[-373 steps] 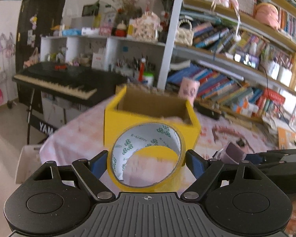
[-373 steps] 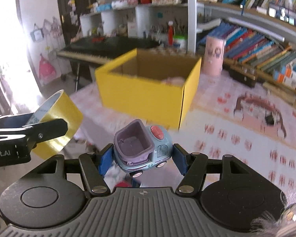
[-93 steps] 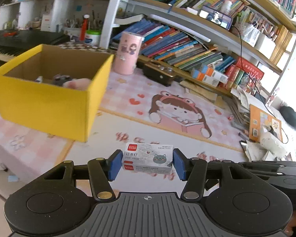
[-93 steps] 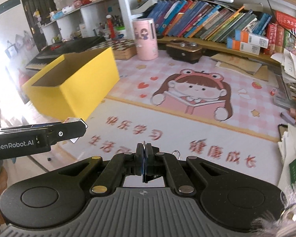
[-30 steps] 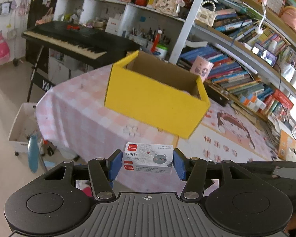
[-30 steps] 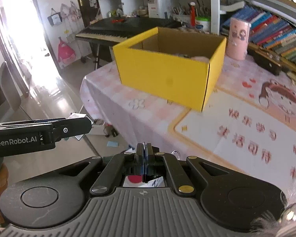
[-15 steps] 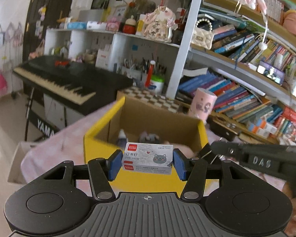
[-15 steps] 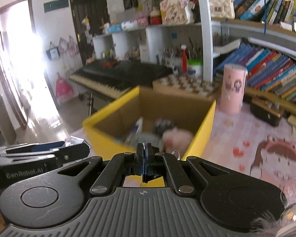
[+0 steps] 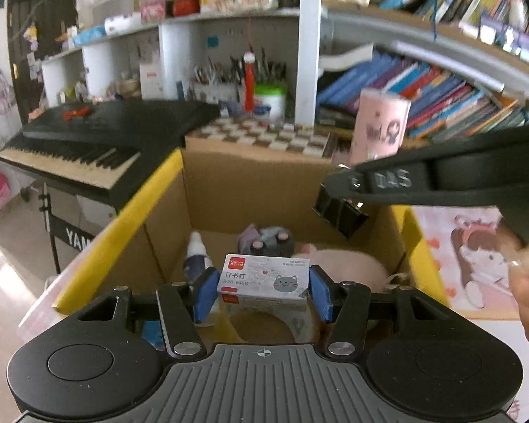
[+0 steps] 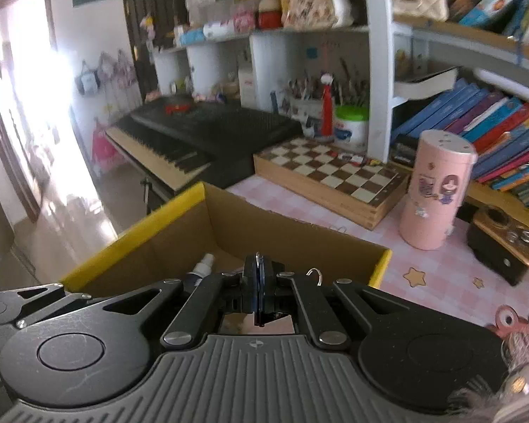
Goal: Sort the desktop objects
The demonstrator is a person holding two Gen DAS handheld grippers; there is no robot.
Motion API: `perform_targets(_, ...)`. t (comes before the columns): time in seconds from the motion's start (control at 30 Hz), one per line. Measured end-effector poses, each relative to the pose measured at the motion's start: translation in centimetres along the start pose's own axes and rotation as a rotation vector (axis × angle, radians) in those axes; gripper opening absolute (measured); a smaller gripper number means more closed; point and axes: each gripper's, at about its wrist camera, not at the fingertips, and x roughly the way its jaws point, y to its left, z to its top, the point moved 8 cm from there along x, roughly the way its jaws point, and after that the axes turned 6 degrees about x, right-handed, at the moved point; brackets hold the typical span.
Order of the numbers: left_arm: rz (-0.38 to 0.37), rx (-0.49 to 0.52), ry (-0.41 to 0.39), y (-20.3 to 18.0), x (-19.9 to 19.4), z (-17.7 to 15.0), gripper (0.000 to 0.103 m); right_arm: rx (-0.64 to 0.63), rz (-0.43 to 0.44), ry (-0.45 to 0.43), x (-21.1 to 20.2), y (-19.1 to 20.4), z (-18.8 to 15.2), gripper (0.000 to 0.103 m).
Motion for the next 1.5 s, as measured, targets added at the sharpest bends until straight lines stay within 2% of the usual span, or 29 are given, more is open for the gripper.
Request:
perform_targets(0.17, -0.005, 0.002, 0.059, -0.3, 1.7, -0.7, 0.054, -0.044, -0.012, 0.096, 3.9, -0.8, -0.3, 0.002)
perform_targets(0.33, -0.01, 0.008, 0.097, -0.7, 2.8, -0.8, 0.054, -0.08, -0.013, 0.178, 6.0, -1.1, -1.0, 0.002)
perform_targets(0.53, -0.019, 0.02, 0.118, -1.2, 3.5, -1.0, 0.055, -0.115, -0.036, 0.206, 7.3, -1.3, -1.1, 0.005)
perform_targets(0.63, -0.016, 0.019, 0.101, -1.0, 3.3, -1.0, 0.056, -0.114, -0.054, 0.202, 7.6, -1.6, -1.2, 0.008)
perform_targets(0.67, -0.016, 0.017, 0.088, -0.9, 3.1, -0.8, 0.057, -0.111, -0.06, 0.199, 7.6, -1.7, -1.2, 0.015)
perform_targets(0.77, -0.007, 0.007, 0.051, -0.7, 2.4, -0.4, 0.064, -0.094, -0.072, 0.157, 6.9, -1.9, -0.9, 0.045)
perform_targets(0.8, 0.002, 0.002, 0.042, -0.5, 2.0, -0.3, 0.068, -0.092, -0.075, 0.138, 6.5, -1.9, -0.7, 0.048)
perform_targets(0.93, 0.03, -0.018, -0.044, 0.5, -1.1, 0.2, 0.081, -0.075, -0.098, 0.041, 3.5, -1.6, 0.3, 0.056)
perform_targets(1.0, 0.045, -0.034, -0.093, 1.0, -2.8, 0.6, 0.085, -0.056, -0.105, -0.02, 1.5, -1.6, 0.7, 0.062)
perform_targets(1.13, 0.059, -0.075, -0.183, 1.9, -6.2, 1.0, 0.09, -0.008, -0.145, -0.13, -3.2, -1.7, 0.6, 0.066)
perform_targets(1.3, 0.047, -0.093, -0.26, 2.1, -9.5, 0.9, 0.097, 0.043, -0.217, -0.233, -8.7, -2.2, -0.7, 0.074)
perform_targets(1.5, 0.008, -0.079, -0.303, 1.5, -12.7, -0.6, 0.101, 0.126, -0.344, -0.315, -14.4, -3.1, -3.8, 0.08)
